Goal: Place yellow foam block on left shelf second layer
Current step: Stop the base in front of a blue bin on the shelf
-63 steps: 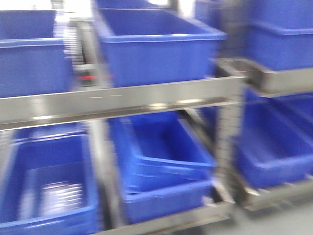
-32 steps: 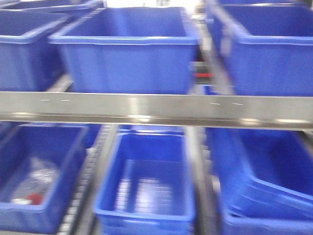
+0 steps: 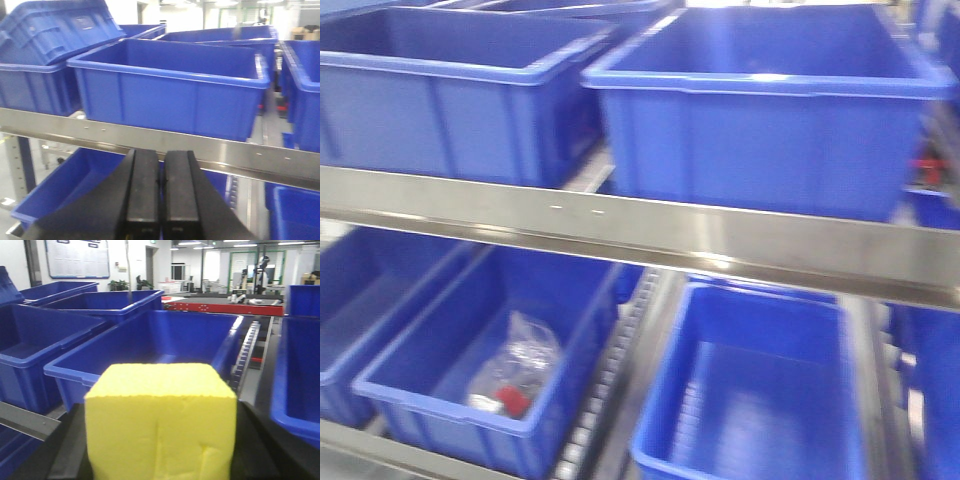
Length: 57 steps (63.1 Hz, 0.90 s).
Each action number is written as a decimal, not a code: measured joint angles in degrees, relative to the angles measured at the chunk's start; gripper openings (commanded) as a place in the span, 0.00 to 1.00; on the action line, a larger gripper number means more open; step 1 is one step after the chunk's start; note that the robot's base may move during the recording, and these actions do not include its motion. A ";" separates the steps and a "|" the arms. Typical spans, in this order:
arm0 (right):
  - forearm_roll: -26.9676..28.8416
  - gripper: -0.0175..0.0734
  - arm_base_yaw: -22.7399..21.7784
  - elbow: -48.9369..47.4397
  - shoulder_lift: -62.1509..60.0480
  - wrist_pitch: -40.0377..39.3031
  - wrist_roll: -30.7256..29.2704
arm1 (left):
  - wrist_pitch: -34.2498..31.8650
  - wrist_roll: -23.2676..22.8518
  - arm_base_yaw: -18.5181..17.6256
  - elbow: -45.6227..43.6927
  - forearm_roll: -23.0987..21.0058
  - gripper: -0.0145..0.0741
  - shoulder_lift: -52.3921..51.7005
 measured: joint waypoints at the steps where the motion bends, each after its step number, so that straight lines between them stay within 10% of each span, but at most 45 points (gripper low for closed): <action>1: 0.00 0.74 0.00 0.00 0.00 0.00 0.00 | 0.00 0.00 0.00 0.00 0.00 0.30 0.00; 57: 0.00 0.74 0.00 0.00 0.00 0.00 0.00 | 0.00 0.00 0.00 0.00 0.00 0.30 0.00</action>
